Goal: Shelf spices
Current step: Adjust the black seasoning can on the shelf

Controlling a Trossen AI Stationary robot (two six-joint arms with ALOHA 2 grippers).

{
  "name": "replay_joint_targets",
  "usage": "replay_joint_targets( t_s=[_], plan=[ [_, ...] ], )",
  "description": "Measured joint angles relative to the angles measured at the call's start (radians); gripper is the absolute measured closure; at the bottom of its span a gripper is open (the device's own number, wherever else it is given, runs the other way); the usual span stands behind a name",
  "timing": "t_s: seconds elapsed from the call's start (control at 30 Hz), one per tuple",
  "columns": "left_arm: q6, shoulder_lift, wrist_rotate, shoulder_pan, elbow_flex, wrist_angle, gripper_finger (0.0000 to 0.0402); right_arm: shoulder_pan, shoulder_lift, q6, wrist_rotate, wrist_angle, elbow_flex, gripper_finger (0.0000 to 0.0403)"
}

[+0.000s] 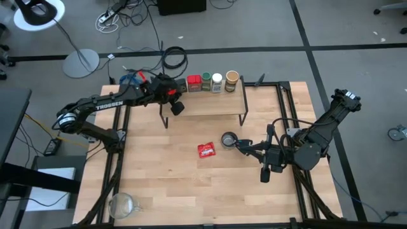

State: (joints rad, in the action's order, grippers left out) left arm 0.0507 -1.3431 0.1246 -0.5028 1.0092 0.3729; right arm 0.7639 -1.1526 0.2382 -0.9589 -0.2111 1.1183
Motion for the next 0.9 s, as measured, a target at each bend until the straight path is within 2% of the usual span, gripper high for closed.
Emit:
replay_joint_targets(
  t_s=[0.3, 0.57, 0.7, 0.9],
  plan=[
    [-0.007, 0.085, 0.052, -0.001, 0.0, 0.067, 0.0398, 0.0, 0.0, 0.0, 0.0, -0.001, 0.0, 0.0403],
    [-0.009, 0.096, 0.075, -0.001, 0.0, 0.133, 0.0398, 0.0, 0.0, 0.0, 0.0, -0.002, 0.0, 0.0402],
    [-0.012, 0.096, 0.12, -0.006, 0.0, 0.131, 0.0398, 0.0, 0.0, 0.0, 0.0, -0.002, 0.0, 0.0402],
    [-0.013, 0.096, 0.124, -0.046, 0.0, 0.112, 0.0398, 0.0, 0.0, 0.0, 0.0, -0.003, 0.0, 0.0402]
  ],
)
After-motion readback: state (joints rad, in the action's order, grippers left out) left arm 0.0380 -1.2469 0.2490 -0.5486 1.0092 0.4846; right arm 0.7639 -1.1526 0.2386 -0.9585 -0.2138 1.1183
